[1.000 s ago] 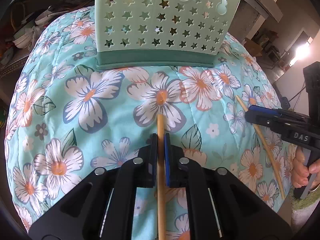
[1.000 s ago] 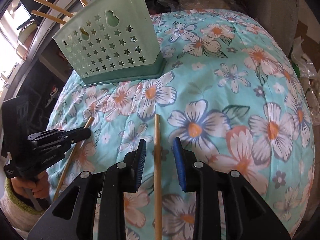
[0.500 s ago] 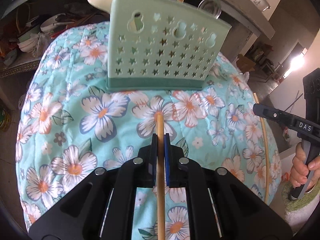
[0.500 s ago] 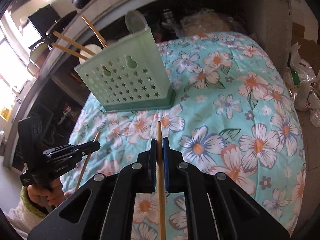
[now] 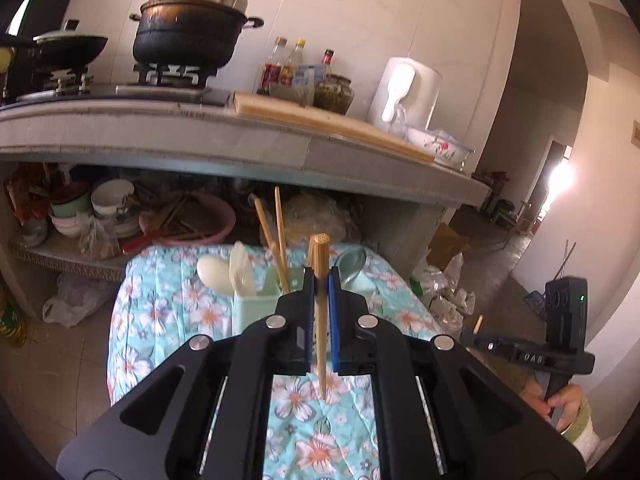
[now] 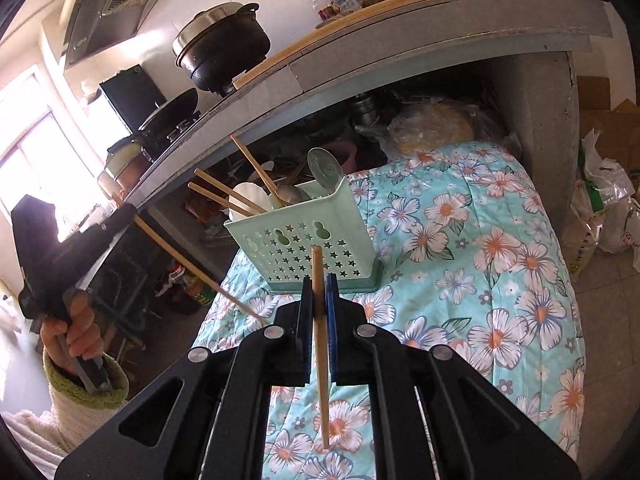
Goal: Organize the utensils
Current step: 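Raise both held chopsticks over the green holder and lower them in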
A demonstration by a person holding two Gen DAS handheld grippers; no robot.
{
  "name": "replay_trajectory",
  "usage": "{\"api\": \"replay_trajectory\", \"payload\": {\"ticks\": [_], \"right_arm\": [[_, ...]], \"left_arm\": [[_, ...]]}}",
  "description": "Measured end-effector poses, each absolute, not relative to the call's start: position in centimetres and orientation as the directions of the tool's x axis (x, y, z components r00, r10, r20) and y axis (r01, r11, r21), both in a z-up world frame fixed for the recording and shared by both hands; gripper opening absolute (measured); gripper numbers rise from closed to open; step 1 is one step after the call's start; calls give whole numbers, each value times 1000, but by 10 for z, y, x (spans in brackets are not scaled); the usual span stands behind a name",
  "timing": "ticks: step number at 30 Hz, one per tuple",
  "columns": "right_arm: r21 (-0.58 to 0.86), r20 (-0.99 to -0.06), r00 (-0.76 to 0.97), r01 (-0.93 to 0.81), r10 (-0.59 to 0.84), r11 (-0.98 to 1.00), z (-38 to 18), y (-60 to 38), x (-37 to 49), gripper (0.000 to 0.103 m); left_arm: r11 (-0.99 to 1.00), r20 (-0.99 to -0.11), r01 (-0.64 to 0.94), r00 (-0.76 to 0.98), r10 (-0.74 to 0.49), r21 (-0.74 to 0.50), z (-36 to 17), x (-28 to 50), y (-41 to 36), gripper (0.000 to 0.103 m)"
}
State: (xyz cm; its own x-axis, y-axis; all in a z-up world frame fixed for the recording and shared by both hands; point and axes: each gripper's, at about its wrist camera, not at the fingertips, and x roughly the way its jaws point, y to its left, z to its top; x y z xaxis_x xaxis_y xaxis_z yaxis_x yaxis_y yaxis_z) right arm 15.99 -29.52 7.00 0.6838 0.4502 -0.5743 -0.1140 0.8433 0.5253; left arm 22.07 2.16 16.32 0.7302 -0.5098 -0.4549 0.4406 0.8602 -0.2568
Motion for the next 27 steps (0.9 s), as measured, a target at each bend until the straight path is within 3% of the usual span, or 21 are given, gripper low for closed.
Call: {"api": "replay_trajectory", "payload": {"ticks": [6, 11, 17, 27], "right_arm": [[550, -569, 680, -103, 462, 829, 65, -301, 155, 7], [547, -568, 682, -107, 461, 831, 67, -302, 150, 7], [553, -568, 678, -107, 468, 826, 67, -304, 147, 7], [551, -574, 678, -95, 459, 829, 66, -309, 142, 7]], "left_arm": [[878, -307, 423, 825, -475, -223, 215, 235, 21, 6], [910, -251, 375, 876, -411, -179, 231, 258, 12, 6], [934, -258, 326, 899, -354, -147, 214, 283, -2, 6], [927, -337, 311, 867, -368, -211, 171, 313, -7, 6]]}}
